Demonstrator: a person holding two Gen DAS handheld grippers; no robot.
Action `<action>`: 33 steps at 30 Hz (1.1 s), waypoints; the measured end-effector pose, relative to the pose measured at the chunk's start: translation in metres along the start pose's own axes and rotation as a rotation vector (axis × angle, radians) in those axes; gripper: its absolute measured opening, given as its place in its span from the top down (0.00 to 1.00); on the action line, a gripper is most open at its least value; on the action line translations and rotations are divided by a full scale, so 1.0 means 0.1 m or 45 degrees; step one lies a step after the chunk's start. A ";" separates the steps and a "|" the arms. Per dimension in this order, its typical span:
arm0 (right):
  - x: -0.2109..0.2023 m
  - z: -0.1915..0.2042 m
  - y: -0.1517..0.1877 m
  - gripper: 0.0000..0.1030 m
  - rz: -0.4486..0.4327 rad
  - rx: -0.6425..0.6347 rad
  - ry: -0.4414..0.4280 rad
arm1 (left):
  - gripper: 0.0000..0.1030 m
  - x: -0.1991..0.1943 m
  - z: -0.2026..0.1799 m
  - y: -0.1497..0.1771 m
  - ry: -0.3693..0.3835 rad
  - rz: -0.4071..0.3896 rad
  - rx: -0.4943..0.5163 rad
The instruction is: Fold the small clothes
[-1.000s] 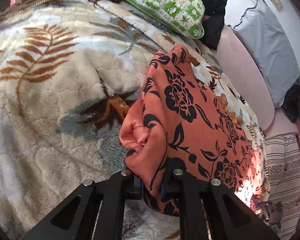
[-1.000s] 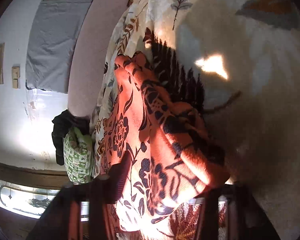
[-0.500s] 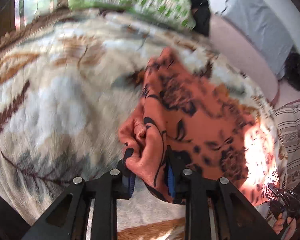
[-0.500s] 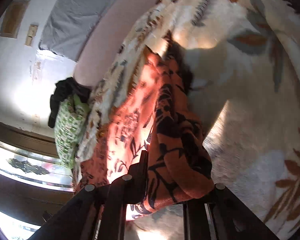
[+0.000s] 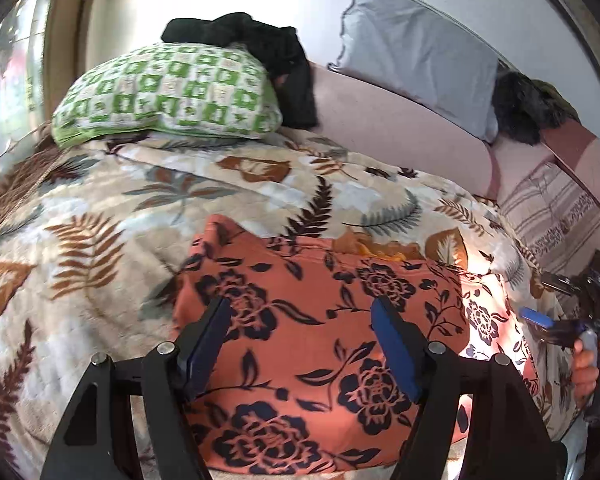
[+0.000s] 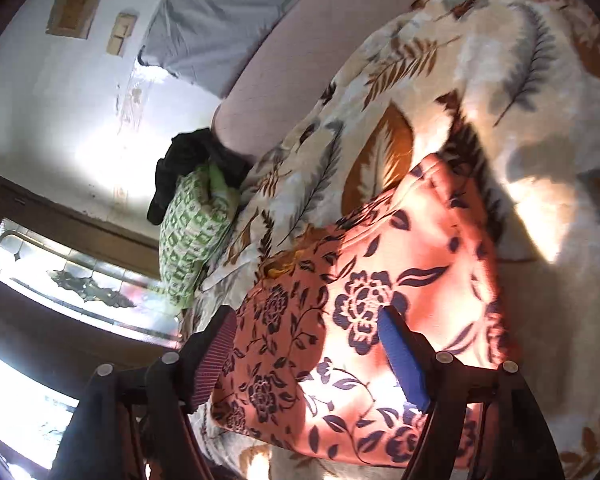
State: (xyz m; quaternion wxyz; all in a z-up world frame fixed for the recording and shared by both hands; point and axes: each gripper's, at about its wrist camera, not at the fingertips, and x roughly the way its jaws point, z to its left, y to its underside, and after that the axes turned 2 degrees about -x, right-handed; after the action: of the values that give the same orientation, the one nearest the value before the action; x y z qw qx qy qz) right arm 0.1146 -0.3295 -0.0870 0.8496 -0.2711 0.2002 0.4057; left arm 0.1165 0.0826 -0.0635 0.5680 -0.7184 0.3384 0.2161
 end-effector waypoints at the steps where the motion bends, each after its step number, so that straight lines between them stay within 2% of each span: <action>1: 0.21 -0.02 -0.08 0.27 0.068 0.010 -0.030 | 0.29 0.13 -0.07 -0.02 0.009 0.018 0.018; 3: 0.59 -0.16 -0.21 0.27 0.177 0.081 -0.092 | 0.29 0.39 -0.16 -0.06 0.038 0.063 0.034; 4: 0.71 -0.27 -0.31 0.26 0.187 0.108 -0.075 | 0.29 0.51 -0.19 -0.06 0.009 0.085 0.042; 6: 0.77 -0.59 -0.54 0.29 0.081 0.152 0.099 | 0.27 0.81 -0.14 -0.01 -0.046 0.180 0.061; 7: 0.75 -0.80 -0.63 0.33 0.032 0.263 0.073 | 0.27 0.96 -0.07 0.03 -0.111 0.241 0.062; 8: 0.70 -0.93 -0.69 0.47 -0.012 0.346 0.058 | 0.27 1.07 0.01 0.08 -0.169 0.279 0.054; 9: 0.62 -0.94 -0.74 0.50 -0.045 0.354 0.097 | 0.27 1.11 0.08 0.10 -0.163 0.281 0.039; 11: 0.49 -0.76 -0.78 0.47 -0.098 0.218 0.235 | 0.27 1.01 0.13 0.08 -0.136 0.255 0.013; 12: 0.46 -0.67 -0.77 0.41 -0.094 0.185 0.264 | 0.27 0.93 0.12 0.06 -0.140 0.238 0.002; 15: 0.38 -0.45 -0.66 0.32 -0.072 0.103 0.174 | 0.23 0.69 0.14 0.03 -0.099 0.152 -0.019; 16: 0.39 -0.38 -0.63 0.29 -0.063 0.061 0.150 | 0.16 0.69 0.15 0.03 -0.108 0.141 -0.015; 17: 0.43 -0.37 -0.62 0.23 -0.052 0.024 0.143 | 0.14 0.76 0.17 0.03 -0.137 0.161 -0.006; 18: 0.48 -0.43 -0.62 0.23 -0.033 0.013 0.193 | 0.14 0.87 0.20 0.04 -0.178 0.217 -0.004; 19: 0.58 -0.58 -0.65 0.23 0.001 0.048 0.276 | 0.14 1.00 0.26 0.05 -0.205 0.294 -0.014; 20: 0.61 -0.74 -0.67 0.28 0.000 0.122 0.278 | 0.14 1.07 0.29 0.04 -0.206 0.343 -0.017; 21: 0.54 -0.81 -0.66 0.29 -0.043 0.200 0.238 | 0.14 1.01 0.27 0.01 -0.206 0.326 -0.002; 22: 0.46 -0.74 -0.64 0.28 -0.071 0.212 0.232 | 0.14 0.92 0.23 -0.01 -0.212 0.288 0.007; 24: 0.34 -0.41 -0.59 0.26 -0.090 0.069 0.262 | 0.14 0.76 0.18 -0.05 -0.226 0.221 0.021; 27: 0.31 -0.04 -0.42 0.22 -0.037 -0.042 0.137 | 0.14 0.70 0.15 -0.06 -0.257 0.233 0.033; 29: 0.40 0.04 -0.32 0.19 0.009 -0.101 0.116 | 0.14 0.68 0.13 -0.06 -0.282 0.248 0.044; 31: 0.57 -0.16 -0.30 0.18 0.063 -0.094 0.223 | 0.14 0.63 0.13 -0.05 -0.288 0.251 0.044; 32: 0.65 -0.37 -0.31 0.18 0.080 -0.020 0.343 | 0.14 0.60 0.14 -0.06 -0.285 0.246 0.038; 33: 0.64 -0.59 -0.31 0.23 0.061 0.073 0.354 | 0.14 0.56 0.15 -0.06 -0.285 0.241 0.034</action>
State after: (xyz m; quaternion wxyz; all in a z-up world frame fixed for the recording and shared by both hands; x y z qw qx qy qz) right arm 0.1702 -0.3457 -0.1593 0.8111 -0.2957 0.3339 0.3785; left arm 0.1604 0.0840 -0.1020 0.5890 -0.6470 0.3420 0.3429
